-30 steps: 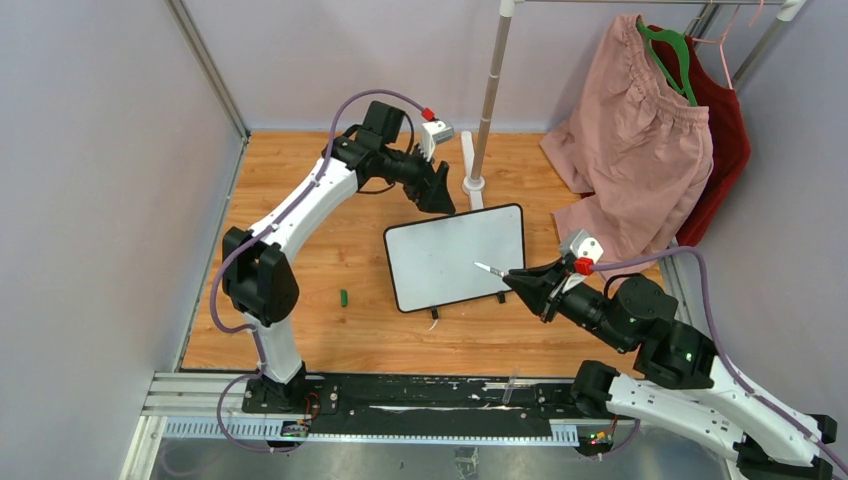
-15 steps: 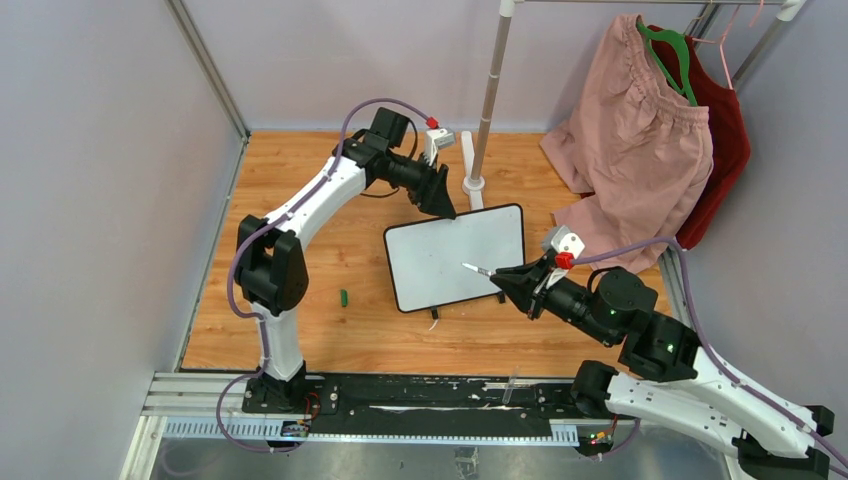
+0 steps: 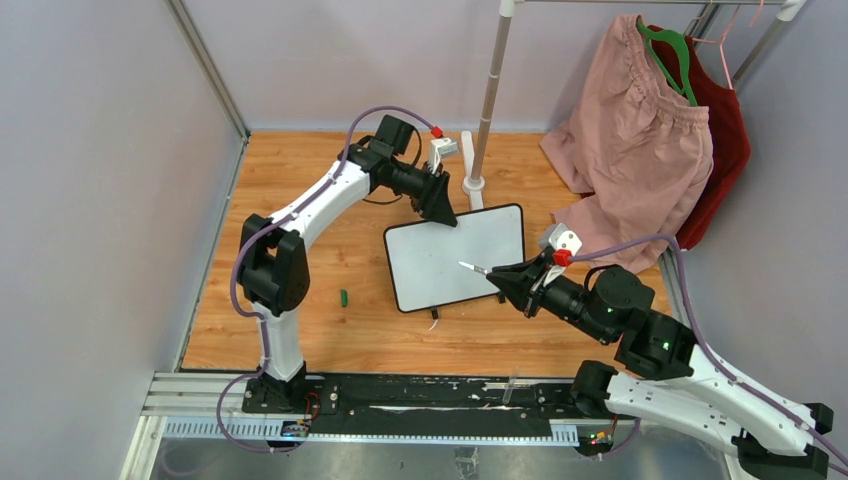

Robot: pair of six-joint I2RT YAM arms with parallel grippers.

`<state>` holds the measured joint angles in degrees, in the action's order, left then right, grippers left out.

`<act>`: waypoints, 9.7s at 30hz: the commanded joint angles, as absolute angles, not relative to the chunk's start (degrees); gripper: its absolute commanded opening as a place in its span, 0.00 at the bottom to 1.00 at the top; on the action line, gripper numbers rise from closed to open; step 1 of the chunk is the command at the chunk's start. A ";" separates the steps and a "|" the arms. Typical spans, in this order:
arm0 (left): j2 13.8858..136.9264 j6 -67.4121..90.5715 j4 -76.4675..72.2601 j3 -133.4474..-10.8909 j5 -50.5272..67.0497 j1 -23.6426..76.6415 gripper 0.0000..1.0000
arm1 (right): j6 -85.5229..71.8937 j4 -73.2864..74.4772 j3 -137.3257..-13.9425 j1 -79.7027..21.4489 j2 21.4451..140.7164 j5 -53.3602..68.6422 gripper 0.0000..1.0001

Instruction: Write a sentence on the whiteboard

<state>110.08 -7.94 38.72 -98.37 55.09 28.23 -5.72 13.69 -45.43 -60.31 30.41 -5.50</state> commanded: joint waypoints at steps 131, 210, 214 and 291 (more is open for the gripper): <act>109.72 -9.89 37.41 -94.84 55.09 28.92 0.00 | 2.67 -25.60 -43.44 -67.06 69.53 -25.82 0.00; 108.99 -9.66 37.33 -94.66 55.04 28.92 0.00 | -5.74 -15.27 -45.79 -65.17 68.75 -28.71 0.00; 108.98 -9.61 37.27 -94.75 55.02 28.92 0.00 | -6.42 -14.57 -45.78 -65.13 69.02 -27.43 0.00; 108.37 -9.31 36.74 -94.31 54.81 28.92 0.00 | -10.90 -5.97 -42.96 -64.05 66.08 -26.82 0.00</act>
<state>109.54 -8.73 36.16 -95.11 55.72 28.62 -10.07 -7.92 -44.31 -64.86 66.72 -26.04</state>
